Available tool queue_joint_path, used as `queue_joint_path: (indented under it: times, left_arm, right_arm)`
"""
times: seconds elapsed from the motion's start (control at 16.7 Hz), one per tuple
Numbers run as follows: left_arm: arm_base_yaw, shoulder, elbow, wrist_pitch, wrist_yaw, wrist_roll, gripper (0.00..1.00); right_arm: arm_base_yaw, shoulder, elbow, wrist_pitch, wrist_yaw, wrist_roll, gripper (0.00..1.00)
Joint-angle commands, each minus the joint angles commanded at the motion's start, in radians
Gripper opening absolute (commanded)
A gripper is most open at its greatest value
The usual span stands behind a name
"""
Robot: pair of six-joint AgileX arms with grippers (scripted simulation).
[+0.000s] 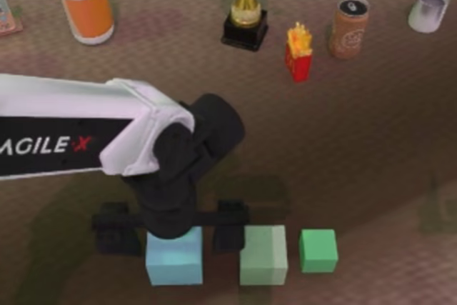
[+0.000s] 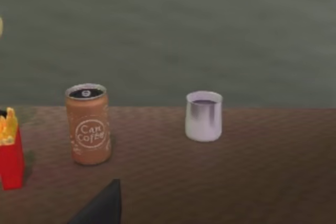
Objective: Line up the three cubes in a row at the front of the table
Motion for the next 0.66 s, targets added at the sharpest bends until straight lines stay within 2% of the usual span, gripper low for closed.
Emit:
queue_joint_path:
  times: [0.18, 0.48, 0.66]
  left_arm:
    - [0.000, -0.014, 0.030, -0.039, -0.002, -0.001, 1.00]
    - [0.010, -0.076, 0.139, -0.222, -0.001, -0.005, 1.00]
    - [0.016, -0.103, 0.175, -0.278, 0.000, -0.005, 1.00]
  right_arm:
    - [0.000, 0.000, 0.000, 0.000, 0.000, 0.000, 1.00]
    - [0.000, 0.000, 0.000, 0.000, 0.000, 0.000, 1.00]
    - [0.000, 0.000, 0.000, 0.000, 0.000, 0.000, 1.00]
